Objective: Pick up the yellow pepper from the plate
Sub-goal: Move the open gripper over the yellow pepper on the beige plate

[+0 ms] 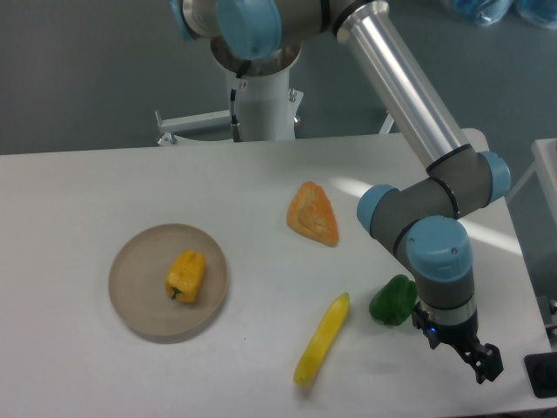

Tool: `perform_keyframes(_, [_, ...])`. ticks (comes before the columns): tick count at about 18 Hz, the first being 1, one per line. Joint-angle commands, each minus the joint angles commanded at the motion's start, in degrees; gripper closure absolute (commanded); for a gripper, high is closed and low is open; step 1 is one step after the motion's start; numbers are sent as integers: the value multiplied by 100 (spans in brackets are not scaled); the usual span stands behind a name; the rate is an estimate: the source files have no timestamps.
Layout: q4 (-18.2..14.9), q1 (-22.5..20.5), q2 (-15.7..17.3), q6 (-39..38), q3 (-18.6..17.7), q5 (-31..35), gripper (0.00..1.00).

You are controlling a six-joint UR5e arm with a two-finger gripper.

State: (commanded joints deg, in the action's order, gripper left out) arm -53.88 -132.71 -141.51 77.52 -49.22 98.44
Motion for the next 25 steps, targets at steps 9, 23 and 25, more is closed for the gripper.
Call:
perform_keyframes(9, [-570,280,1519,-1105,-1256,-175,0])
perform_keyframes(23, [-932,1239,3138,-4393,-3331,-1783,0])
perform_keyframes(25, [-775,1432,3086,-4727,-3445,-1915,0])
